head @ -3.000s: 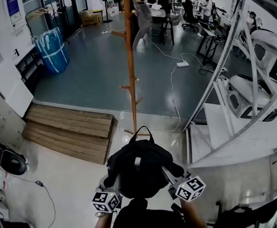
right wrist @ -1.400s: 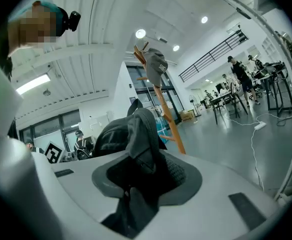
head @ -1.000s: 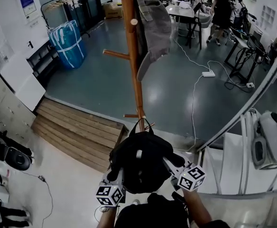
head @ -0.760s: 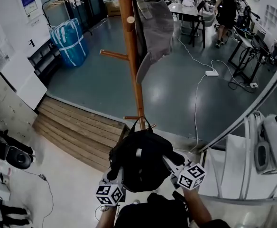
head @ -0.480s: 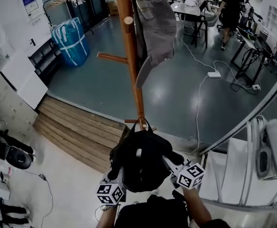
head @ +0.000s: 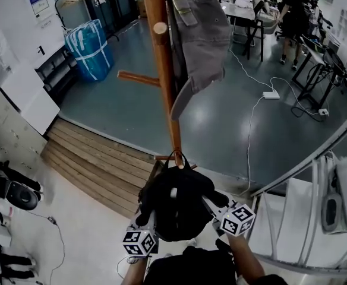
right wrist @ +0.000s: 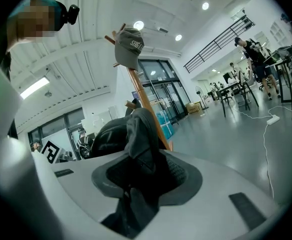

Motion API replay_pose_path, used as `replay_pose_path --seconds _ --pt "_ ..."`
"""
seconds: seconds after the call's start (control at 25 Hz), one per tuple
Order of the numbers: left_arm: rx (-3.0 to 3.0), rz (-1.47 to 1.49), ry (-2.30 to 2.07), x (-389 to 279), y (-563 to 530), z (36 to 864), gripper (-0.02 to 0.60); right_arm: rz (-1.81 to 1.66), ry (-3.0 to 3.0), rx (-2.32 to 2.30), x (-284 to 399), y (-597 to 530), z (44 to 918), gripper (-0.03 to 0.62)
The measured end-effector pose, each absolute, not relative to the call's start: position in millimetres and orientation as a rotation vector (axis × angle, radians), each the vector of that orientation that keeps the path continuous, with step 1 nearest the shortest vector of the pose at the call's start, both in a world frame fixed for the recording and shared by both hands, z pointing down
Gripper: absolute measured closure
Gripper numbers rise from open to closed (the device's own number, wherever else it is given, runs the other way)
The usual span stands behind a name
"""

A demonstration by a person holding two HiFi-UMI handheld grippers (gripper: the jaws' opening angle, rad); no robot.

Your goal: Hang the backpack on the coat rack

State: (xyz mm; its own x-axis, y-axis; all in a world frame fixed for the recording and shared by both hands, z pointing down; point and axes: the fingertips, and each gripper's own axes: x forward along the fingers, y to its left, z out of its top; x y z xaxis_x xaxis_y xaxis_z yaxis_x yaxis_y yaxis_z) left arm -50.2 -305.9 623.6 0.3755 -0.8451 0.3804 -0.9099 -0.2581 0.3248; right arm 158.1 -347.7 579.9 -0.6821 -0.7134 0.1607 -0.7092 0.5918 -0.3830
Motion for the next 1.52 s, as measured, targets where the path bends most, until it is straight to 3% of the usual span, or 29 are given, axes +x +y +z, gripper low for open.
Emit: replay_pose_path --seconds 1.52 --pt "2.035 0.250 -1.494 -51.0 -362.4 681.3 0.531 -0.789 2.784 -1.271 157.2 -401.7 631.9 0.446"
